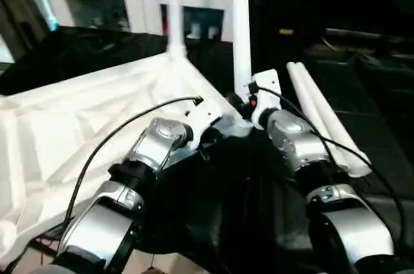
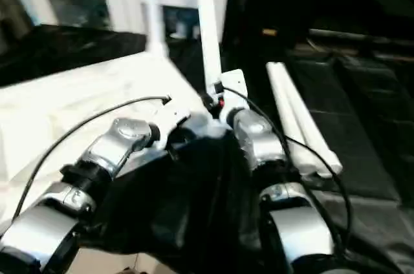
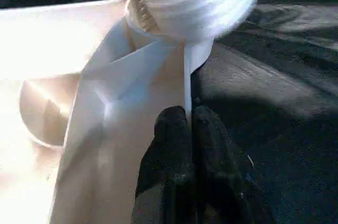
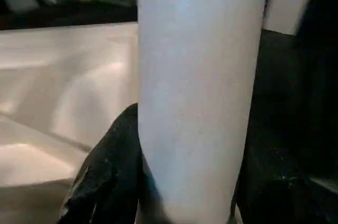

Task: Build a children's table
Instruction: Insert table leg to table base

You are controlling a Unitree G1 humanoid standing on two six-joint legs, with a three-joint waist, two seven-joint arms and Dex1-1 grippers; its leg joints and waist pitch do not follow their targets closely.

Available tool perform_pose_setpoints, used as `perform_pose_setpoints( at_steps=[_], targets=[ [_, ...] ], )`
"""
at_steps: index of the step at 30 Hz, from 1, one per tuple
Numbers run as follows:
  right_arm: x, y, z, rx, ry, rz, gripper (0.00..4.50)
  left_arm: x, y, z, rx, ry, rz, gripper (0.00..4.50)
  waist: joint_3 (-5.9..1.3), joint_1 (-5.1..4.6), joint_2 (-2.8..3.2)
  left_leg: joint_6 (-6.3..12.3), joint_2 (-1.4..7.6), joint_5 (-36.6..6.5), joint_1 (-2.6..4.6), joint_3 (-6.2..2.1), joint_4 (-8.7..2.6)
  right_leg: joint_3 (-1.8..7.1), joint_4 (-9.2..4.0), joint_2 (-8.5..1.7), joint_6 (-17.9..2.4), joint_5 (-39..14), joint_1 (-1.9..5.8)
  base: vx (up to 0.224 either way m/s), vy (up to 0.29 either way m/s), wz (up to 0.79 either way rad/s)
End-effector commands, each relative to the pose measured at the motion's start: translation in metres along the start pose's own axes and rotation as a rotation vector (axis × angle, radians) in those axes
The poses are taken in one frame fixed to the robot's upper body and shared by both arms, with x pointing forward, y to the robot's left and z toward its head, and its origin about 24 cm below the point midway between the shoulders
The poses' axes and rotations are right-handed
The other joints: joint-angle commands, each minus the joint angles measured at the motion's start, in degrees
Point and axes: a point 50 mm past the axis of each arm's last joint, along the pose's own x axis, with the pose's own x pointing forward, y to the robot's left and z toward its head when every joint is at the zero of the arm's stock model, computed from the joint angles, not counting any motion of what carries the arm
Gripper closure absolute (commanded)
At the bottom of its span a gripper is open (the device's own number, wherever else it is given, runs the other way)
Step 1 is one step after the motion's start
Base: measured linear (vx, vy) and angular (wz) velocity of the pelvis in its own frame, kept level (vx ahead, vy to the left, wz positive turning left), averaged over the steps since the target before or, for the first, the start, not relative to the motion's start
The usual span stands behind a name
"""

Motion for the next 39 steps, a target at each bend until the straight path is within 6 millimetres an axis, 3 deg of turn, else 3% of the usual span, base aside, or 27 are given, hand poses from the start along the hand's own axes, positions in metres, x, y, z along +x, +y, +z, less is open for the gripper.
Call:
perform_pose_setpoints(
  at_steps=[1,3,5,7,9,12,15,16,17,18,21,23,28,31,35,39],
  targets=[
    [-0.006,0.01,-0.045,0.075,0.159,0.047,2.62,-0.008,0.003,0.037,0.14,-0.167,-0.008,4.5,-3.3,0.46,0.5,2.19,3.1,-12.79,0.57,-1.38,-3.47,2.68,-4.08,-5.31,-13.35,-6.78,2.73,0.0,0.0,0.0],
    [-0.009,0.004,-0.042,0.079,0.111,0.034,2.62,-0.013,0.0,0.032,0.178,-0.175,-0.047,4.5,-3.25,0.41,0.53,2.04,3.37,-12.89,0.54,-1.43,-3.6,2.76,-4.07,-5.41,-13.53,-7.27,2.67,0.0,0.0,0.0],
    [-0.011,0.001,-0.038,0.082,0.08,0.041,2.62,-0.015,-0.001,0.029,0.184,-0.18,-0.067,4.5,-3.6,0.55,0.71,1.99,3.51,-11.23,0.73,-1.3,-3.38,2.76,-3.57,-5.29,-14.32,-3.75,2.55,0.0,0.0,0.0],
    [-0.013,-0.003,-0.03,0.079,0.032,0.047,2.62,-0.02,-0.006,0.026,0.217,-0.206,-0.126,4.5,-3.79,0.95,0.93,3.2,3.48,-8.08,0.65,-1.18,-3.14,2.68,-2.85,-5.07,-15.24,2.3,2.59,0.0,0.0,0.0],
    [-0.016,-0.007,-0.022,0.077,-0.016,0.06,2.62,-0.025,-0.01,0.021,0.245,-0.219,-0.182,4.5,-3.94,1.25,0.62,4.27,3.46,-6.14,0.59,-1.03,-2.92,2.68,-2.42,-5.07,-15.59,5.75,2.67,0.0,0.0,0.0],
    [-0.023,-0.014,-0.011,0.063,-0.068,0.077,2.62,-0.034,-0.013,0.012,0.297,-0.219,-0.247,4.5,-4.01,1.72,0.67,5.7,3.43,-4.47,0.41,-1.04,-2.72,2.63,-2.07,-5.11,-15.62,8.44,2.71,0.0,0.0,0.0],
    [-0.032,-0.023,-0.002,0.026,-0.1,0.098,2.62,-0.043,-0.01,0.003,0.302,-0.218,-0.264,4.5,-3.74,1.74,0.8,4.79,3.56,-6.1,0.66,-0.98,-2.97,2.56,-2.4,-5.06,-15.1,5.12,2.4,0.0,0.0,0.0],
    [-0.035,-0.025,0.001,0.021,-0.107,0.102,2.62,-0.045,-0.008,0.002,0.29,-0.217,-0.27,4.5,-3.66,2.11,0.82,3.72,3.59,-6.69,0.95,-0.81,-2.97,2.58,-2.56,-4.89,-14.74,3.39,2.29,0.0,0.0,0.0],
    [-0.038,-0.027,0.003,0.017,-0.114,0.107,2.62,-0.048,-0.006,0.0,0.282,-0.217,-0.277,4.22,-3.58,2.29,0.78,3.31,3.46,-7.0,1.01,-0.71,-2.93,2.63,-2.57,-4.78,-14.55,2.78,2.24,0.0,0.0,0.0],
    [-0.042,-0.03,0.008,0.011,-0.126,0.118,2.62,-0.054,-0.002,-0.003,0.271,-0.218,-0.289,3.94,-3.58,2.68,0.68,2.96,3.26,-7.06,0.84,-0.58,-2.89,2.77,-2.55,-4.77,-13.79,2.22,2.39,0.0,0.0,0.0],
    [-0.05,-0.032,0.012,0.008,-0.142,0.133,2.62,-0.062,0.004,-0.004,0.258,-0.229,-0.285,3.82,-3.63,2.56,0.46,2.65,3.09,-6.79,0.36,-0.69,-2.84,2.72,-2.37,-4.93,-13.44,1.8,2.58,0.0,0.0,0.0],
    [-0.052,-0.032,0.012,0.009,-0.145,0.136,2.62,-0.064,0.006,-0.004,0.254,-0.236,-0.276,3.77,-3.39,2.23,0.26,2.47,3.07,-8.5,0.3,-0.64,-2.92,2.7,-2.73,-4.88,-13.17,-1.38,2.43,0.0,0.0,0.0],
    [-0.056,-0.031,0.011,0.014,-0.142,0.134,2.62,-0.073,0.019,0.006,0.182,-0.323,-0.221,3.75,-3.26,1.79,0.43,1.33,3.02,-9.85,0.49,-0.64,-2.92,2.8,-3.07,-4.75,-12.32,-6.1,2.12,0.0,0.0,0.0],
    [-0.058,-0.026,0.012,0.029,-0.151,0.144,2.62,-0.077,0.035,0.021,0.062,-0.403,-0.13,3.75,-3.37,1.75,0.43,1.39,3.01,-9.49,0.49,-0.64,-2.85,2.77,-2.91,-4.69,-12.78,-4.9,2.12,0.0,0.0,0.0],
    [-0.059,-0.018,0.014,0.029,-0.157,0.176,2.62,-0.071,0.053,0.026,-0.031,-0.357,0.05,3.75,-3.52,1.79,0.27,2.29,2.79,-8.0,0.41,-0.63,-2.54,2.66,-2.57,-4.51,-13.02,-1.93,2.25,0.0,0.0,0.0],
    [-0.057,-0.01,0.017,0.017,-0.155,0.206,2.62,-0.063,0.062,0.058,-0.134,-0.467,0.186,3.75,-3.66,2.1,0.02,3.29,2.72,-6.12,0.19,-0.66,-2.21,2.62,-2.5,-4.73,-13.16,0.03,2.59,0.0,0.0,0.0]
  ],
)
